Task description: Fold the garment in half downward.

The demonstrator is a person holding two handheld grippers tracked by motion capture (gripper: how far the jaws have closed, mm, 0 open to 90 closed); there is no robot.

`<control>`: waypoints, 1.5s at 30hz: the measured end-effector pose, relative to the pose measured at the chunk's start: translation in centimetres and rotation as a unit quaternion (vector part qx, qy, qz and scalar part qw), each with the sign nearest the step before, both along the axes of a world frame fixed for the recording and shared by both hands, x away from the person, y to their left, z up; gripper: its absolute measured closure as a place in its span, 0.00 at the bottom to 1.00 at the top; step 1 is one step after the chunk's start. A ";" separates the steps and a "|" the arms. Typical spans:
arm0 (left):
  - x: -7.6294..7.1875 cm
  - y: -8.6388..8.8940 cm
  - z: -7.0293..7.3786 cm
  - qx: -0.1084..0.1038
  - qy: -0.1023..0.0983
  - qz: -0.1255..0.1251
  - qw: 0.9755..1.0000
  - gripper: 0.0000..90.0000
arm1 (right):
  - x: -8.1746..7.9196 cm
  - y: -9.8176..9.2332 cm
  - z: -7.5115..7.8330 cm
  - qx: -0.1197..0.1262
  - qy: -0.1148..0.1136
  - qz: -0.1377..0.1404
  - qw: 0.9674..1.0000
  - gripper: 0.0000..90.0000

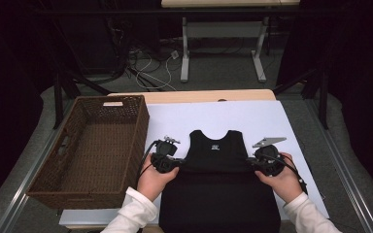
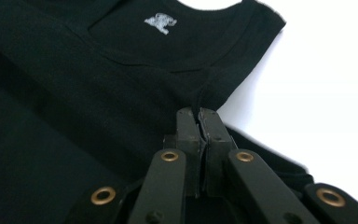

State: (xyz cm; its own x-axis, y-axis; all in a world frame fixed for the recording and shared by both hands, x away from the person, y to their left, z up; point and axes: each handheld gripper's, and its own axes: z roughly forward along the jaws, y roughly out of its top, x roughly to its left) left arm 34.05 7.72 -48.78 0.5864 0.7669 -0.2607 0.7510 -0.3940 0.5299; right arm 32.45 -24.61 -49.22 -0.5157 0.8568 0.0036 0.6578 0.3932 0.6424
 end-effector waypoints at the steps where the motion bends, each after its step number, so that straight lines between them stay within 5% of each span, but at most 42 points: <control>1: -0.2 0.0 -0.1 -0.001 0.003 -0.002 1.000 0.97 | -0.5 0.0 -0.3 0.001 0.004 0.002 1.000 0.98; 8: -1.6 0.2 -2.0 0.002 0.023 -0.006 1.000 0.94 | -2.0 0.0 -1.7 -0.001 0.032 0.009 0.999 0.96; 11: -1.7 0.3 -2.0 0.008 0.024 -0.001 1.000 0.90 | -2.2 -0.2 -1.7 0.001 0.036 0.009 0.999 0.88; 17: -1.3 0.6 -0.7 0.011 0.010 0.005 1.000 0.69 | -2.1 -1.3 0.1 0.016 0.012 -0.003 1.000 0.74; 27: 1.1 0.5 1.0 0.015 -0.012 0.030 0.999 0.51 | -0.1 -2.7 1.1 0.008 -0.001 -0.034 0.999 0.72; 45: 6.5 -0.6 3.1 0.045 -0.027 0.041 0.998 0.41 | 4.7 -0.1 2.9 -0.010 -0.001 -0.007 1.000 0.52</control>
